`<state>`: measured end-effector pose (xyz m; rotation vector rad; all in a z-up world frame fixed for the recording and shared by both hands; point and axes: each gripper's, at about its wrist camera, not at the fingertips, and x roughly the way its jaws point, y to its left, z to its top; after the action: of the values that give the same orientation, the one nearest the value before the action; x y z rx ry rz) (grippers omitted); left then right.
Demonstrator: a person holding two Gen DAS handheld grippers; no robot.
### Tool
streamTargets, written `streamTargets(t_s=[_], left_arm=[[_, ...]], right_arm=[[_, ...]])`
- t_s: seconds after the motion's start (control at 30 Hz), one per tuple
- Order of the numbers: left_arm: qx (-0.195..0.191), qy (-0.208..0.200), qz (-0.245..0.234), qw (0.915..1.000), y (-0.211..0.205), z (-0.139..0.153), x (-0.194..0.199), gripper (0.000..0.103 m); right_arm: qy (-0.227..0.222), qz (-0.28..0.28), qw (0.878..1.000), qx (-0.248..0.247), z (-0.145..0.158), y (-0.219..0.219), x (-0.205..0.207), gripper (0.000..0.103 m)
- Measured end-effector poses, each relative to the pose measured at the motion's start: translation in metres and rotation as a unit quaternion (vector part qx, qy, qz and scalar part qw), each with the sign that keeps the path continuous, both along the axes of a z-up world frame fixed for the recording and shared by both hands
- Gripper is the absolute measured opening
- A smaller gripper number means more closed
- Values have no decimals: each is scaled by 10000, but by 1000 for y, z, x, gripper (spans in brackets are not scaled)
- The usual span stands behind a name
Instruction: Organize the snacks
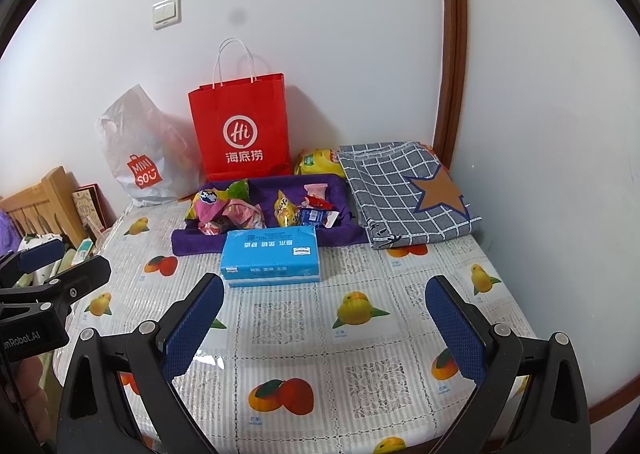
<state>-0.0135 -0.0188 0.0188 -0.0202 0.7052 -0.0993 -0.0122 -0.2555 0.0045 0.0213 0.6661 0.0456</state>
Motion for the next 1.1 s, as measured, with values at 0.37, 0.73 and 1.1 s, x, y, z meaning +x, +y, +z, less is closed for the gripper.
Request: streamTargets(t_s=[0.37,0.73,1.1], left_arm=[[7,12,1,10000,2,1,1,94],[6,-16,17,10000,4,2,0,94],[21,-15,72,10000,5,0,0,94]], right_arm=[[-22,7,10000,-2,-1,0,-2,100],[-34,35,10000,-4,-1,1,-3,100],[-39,87,9999,-40,-2,4,-1,100]])
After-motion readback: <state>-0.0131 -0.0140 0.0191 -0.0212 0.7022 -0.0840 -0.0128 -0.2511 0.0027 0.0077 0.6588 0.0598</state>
